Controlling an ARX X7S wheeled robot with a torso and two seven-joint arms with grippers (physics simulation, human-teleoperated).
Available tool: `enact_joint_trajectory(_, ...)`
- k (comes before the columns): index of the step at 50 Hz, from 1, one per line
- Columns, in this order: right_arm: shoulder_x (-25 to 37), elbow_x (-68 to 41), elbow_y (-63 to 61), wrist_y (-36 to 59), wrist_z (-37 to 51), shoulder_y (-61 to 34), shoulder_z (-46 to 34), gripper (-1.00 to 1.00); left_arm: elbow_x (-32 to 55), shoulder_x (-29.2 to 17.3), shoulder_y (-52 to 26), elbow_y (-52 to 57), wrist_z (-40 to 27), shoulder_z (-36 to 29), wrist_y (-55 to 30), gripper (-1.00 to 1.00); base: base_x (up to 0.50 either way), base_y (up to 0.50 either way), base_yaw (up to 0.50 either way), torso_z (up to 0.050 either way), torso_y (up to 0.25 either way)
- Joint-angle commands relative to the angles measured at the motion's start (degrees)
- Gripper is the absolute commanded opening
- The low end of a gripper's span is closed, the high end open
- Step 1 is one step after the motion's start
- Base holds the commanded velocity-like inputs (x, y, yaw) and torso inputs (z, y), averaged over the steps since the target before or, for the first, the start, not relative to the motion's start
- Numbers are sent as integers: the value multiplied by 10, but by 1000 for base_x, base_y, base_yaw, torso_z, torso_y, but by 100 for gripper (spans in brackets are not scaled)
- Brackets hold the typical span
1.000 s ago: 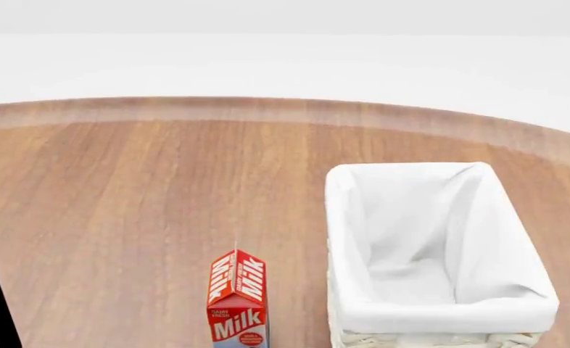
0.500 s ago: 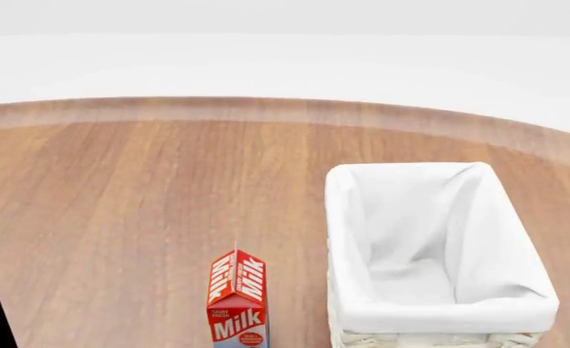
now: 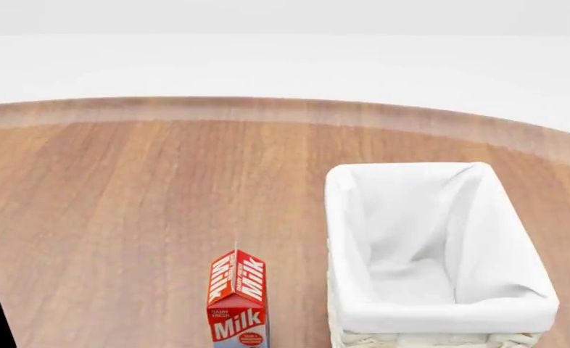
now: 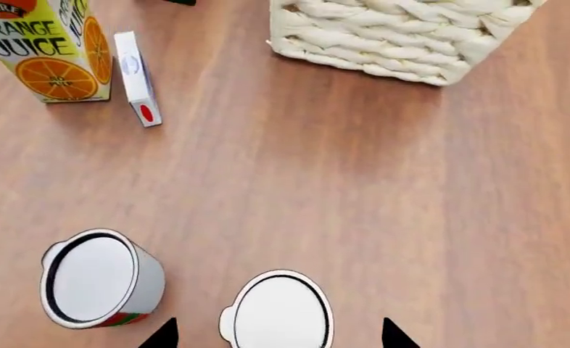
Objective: Pick up the alphabet soup and the tomato sauce, and put them in the basket.
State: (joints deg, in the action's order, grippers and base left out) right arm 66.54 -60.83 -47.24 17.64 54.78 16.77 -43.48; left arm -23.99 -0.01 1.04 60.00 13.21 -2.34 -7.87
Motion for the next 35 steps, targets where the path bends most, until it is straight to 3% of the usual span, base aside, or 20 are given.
enact_joint_trajectory(1,-37,10,33,2,-24,-28,-2,100,1,0,-1,0,1,0,-1,100,0,0,0,0,0)
enact_joint_trajectory(15,-88,12,120,7,-70,-49,-12,100,-5,0,-13,0,4,-8,-10,100,0,0,0,0,0)
enact_joint_trajectory(35,-98,9,155,0,-87,-52,-11,100,1,0,-1,0,1,-3,-3,100,0,0,0,0,0)
